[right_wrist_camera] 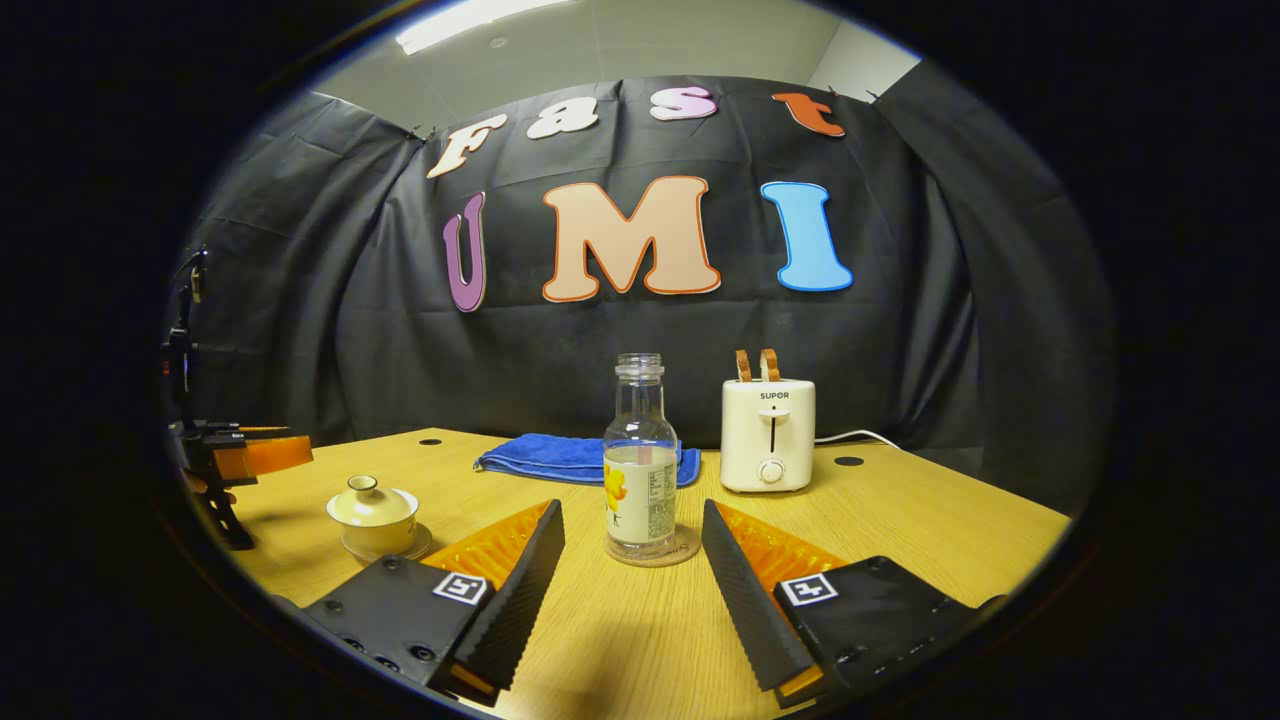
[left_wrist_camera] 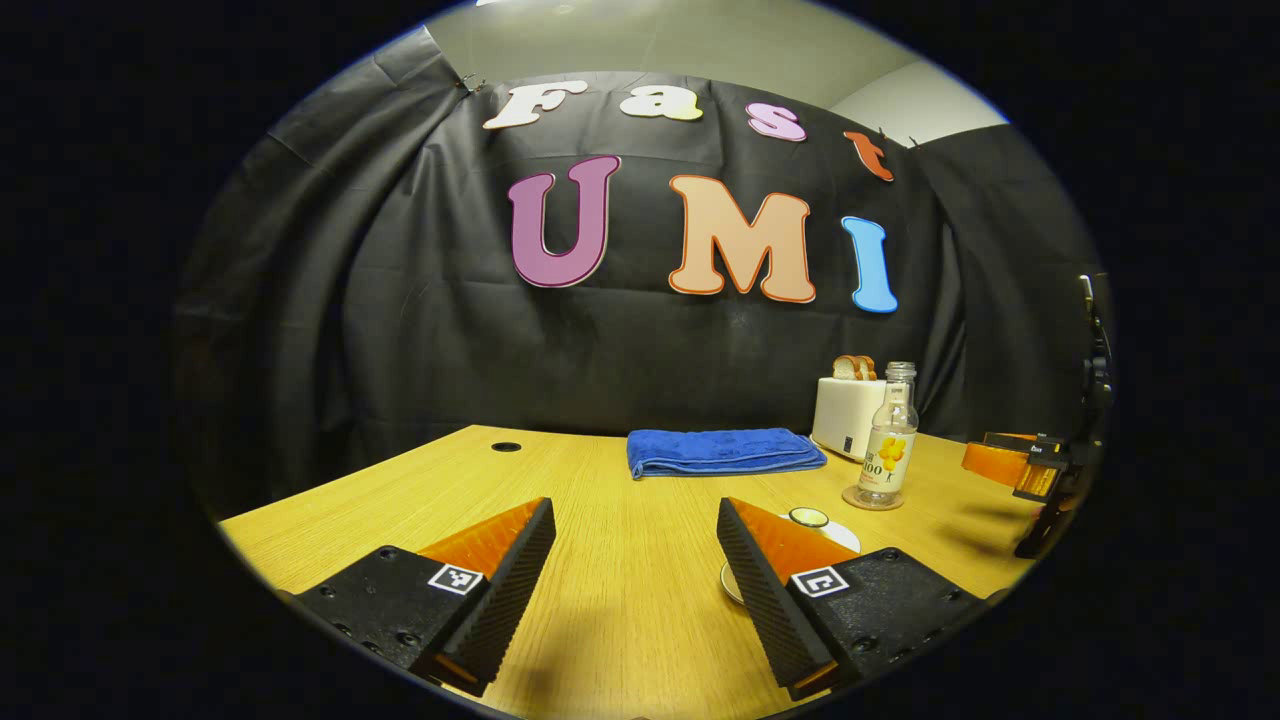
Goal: Open the teacup lid with one hand, grasp the water bottle and pour water into the teacup with the other hand; after pouring, place the water bottle on the coaster and then close the teacup lid.
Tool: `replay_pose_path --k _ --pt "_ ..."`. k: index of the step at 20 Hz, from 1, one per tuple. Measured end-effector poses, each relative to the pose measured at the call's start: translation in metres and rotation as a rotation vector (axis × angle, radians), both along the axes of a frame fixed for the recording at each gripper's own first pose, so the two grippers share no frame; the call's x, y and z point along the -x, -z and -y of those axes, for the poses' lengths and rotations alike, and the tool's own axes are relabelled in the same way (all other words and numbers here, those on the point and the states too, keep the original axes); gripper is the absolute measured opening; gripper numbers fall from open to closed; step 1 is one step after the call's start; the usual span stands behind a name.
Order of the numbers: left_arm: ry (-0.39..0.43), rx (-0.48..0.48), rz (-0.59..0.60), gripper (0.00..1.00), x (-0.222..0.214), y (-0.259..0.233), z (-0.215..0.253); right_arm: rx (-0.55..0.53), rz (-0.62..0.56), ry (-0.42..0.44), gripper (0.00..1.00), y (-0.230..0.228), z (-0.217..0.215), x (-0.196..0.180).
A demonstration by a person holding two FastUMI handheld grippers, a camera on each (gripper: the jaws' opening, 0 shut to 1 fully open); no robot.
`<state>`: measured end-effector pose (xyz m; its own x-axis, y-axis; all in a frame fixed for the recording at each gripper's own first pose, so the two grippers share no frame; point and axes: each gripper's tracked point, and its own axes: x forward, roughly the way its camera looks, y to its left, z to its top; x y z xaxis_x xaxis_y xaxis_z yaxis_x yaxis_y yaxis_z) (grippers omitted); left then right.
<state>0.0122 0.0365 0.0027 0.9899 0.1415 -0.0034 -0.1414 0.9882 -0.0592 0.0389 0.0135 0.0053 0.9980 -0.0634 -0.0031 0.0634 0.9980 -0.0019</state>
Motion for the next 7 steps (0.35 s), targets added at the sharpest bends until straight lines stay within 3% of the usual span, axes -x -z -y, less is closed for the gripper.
replay_pose_path --k 6,7 --pt "-0.012 -0.077 -0.018 0.96 -0.0006 0.0029 0.0006 -0.001 -0.002 -0.006 0.90 0.0004 -0.0011 0.0018" --pt "-0.016 -0.054 -0.004 0.95 0.0003 0.0015 0.0037 -0.001 -0.002 -0.007 0.90 -0.0002 -0.0008 0.0016"
